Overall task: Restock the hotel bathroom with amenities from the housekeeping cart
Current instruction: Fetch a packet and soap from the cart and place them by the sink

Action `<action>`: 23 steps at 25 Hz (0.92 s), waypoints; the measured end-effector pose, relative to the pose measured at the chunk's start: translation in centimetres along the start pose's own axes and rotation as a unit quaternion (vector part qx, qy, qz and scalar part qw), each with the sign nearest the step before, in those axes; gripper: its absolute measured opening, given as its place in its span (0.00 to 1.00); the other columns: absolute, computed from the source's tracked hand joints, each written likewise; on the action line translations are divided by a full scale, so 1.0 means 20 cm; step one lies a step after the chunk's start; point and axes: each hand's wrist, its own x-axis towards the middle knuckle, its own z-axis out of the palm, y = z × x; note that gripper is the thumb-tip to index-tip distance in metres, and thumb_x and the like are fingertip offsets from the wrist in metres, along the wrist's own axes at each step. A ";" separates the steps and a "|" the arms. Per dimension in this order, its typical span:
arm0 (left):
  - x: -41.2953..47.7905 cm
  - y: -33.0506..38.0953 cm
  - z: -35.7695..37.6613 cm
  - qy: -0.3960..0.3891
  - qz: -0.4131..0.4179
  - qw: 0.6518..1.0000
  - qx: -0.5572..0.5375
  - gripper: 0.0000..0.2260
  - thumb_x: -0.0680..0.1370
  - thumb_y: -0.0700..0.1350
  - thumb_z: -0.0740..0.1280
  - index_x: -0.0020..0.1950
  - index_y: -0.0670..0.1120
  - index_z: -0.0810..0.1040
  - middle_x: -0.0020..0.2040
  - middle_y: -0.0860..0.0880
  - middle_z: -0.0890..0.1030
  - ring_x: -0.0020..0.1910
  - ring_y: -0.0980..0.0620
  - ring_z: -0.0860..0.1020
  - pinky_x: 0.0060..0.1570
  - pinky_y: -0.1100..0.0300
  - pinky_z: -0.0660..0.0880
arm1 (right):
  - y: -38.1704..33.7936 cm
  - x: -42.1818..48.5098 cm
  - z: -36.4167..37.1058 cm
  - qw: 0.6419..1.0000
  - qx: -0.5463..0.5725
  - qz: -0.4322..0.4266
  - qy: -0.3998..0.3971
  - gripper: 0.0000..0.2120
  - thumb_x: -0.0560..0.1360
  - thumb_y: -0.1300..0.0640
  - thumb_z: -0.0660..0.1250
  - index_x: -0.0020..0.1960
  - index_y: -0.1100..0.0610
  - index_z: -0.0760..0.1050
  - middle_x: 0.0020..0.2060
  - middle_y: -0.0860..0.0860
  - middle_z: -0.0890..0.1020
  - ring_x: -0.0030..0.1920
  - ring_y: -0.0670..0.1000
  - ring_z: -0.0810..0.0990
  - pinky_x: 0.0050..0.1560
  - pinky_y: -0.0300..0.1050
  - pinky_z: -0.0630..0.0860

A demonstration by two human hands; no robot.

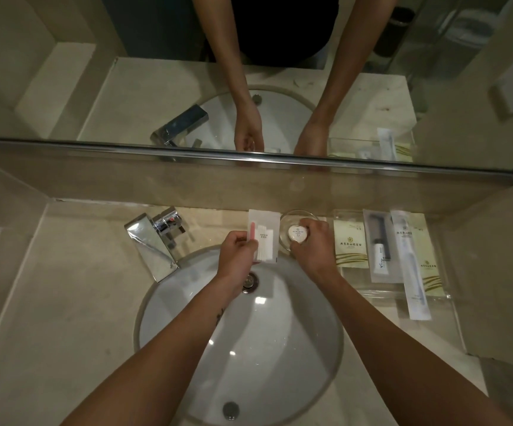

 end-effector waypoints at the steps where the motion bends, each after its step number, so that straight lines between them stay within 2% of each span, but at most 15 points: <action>1: 0.00 0.00 0.00 -0.002 0.002 1.000 -0.003 0.07 0.78 0.35 0.64 0.53 0.43 0.76 0.53 0.44 0.82 0.52 0.46 0.81 0.42 0.59 0.80 | 0.00 0.00 0.00 1.000 -0.001 0.001 0.000 0.27 0.70 0.62 0.73 0.69 0.57 0.73 0.65 0.57 0.73 0.66 0.59 0.70 0.69 0.49 0.67; 3: 0.00 0.00 0.01 -0.008 0.004 1.000 -0.008 0.07 0.78 0.35 0.64 0.52 0.44 0.76 0.53 0.45 0.82 0.52 0.47 0.81 0.44 0.56 0.81 | 0.01 -0.01 0.00 1.000 0.003 -0.004 0.007 0.27 0.70 0.62 0.73 0.69 0.57 0.73 0.64 0.57 0.74 0.66 0.59 0.71 0.68 0.50 0.68; 6: 0.00 -0.02 0.02 -0.005 -0.001 1.000 0.001 0.07 0.77 0.35 0.64 0.53 0.44 0.76 0.53 0.44 0.82 0.52 0.46 0.81 0.54 0.48 0.82 | 0.03 -0.01 0.01 1.000 0.024 -0.013 0.014 0.25 0.70 0.64 0.73 0.66 0.59 0.75 0.62 0.57 0.76 0.63 0.59 0.73 0.67 0.53 0.70; 12: -0.01 -0.04 0.02 -0.009 0.000 1.000 -0.013 0.07 0.78 0.34 0.63 0.52 0.44 0.75 0.53 0.43 0.82 0.51 0.46 0.80 0.43 0.57 0.81 | 0.05 0.00 0.02 0.998 0.049 -0.030 0.016 0.24 0.72 0.66 0.72 0.67 0.59 0.74 0.63 0.56 0.76 0.63 0.59 0.74 0.67 0.55 0.71; 18: -0.02 -0.05 0.04 -0.012 -0.002 1.000 -0.014 0.06 0.79 0.34 0.63 0.51 0.44 0.75 0.54 0.42 0.82 0.52 0.45 0.81 0.48 0.52 0.81 | 0.05 0.01 0.01 0.998 0.049 -0.036 0.020 0.25 0.72 0.67 0.71 0.68 0.59 0.74 0.64 0.56 0.76 0.65 0.58 0.72 0.69 0.52 0.69; 23: -0.02 -0.06 0.04 -0.010 0.000 1.000 -0.012 0.06 0.79 0.34 0.64 0.51 0.45 0.75 0.54 0.43 0.82 0.53 0.45 0.81 0.47 0.54 0.81 | 0.05 0.01 0.01 0.998 0.055 -0.032 0.020 0.25 0.72 0.67 0.72 0.68 0.59 0.74 0.64 0.56 0.76 0.65 0.58 0.72 0.69 0.52 0.69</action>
